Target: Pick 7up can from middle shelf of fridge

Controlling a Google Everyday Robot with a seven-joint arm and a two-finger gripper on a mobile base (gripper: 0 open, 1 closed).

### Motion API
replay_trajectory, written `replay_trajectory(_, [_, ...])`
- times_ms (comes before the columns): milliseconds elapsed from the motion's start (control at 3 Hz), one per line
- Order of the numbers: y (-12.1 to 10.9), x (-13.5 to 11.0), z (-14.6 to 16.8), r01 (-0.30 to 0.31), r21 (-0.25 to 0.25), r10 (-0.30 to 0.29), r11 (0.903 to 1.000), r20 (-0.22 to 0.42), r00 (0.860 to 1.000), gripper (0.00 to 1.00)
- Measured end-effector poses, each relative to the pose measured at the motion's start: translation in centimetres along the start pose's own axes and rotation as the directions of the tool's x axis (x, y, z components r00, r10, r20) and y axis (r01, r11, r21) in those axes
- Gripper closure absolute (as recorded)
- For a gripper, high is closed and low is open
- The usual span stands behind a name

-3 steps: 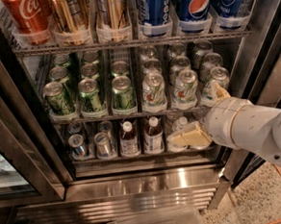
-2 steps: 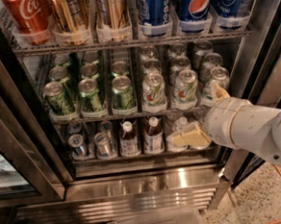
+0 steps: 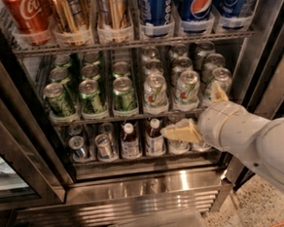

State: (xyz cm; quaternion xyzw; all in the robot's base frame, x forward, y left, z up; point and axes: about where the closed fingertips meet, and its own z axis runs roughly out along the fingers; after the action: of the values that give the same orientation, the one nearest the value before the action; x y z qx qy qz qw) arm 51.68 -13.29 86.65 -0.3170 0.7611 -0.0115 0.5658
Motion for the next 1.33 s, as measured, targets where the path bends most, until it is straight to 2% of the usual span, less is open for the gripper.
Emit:
replay_trajectory(333, [-0.6, -0.2, 1.3, -0.054, 0.096, 0.049, 0.9939, 0.047, 0.998, 0.0])
replay_trajectory(667, [-0.9, 0.4, 2.0, -0.09, 0.156, 0.077, 0.9836, 0.086, 0.993, 0.0])
replay_trajectory(1000, [-0.9, 1.3, 2.7, -0.112, 0.193, 0.091, 0.9749, 0.113, 0.989, 0.04])
replay_trajectory(1333, [-1.2, 2.4, 3.4, -0.124, 0.213, 0.097, 0.9692, 0.134, 0.986, 0.03])
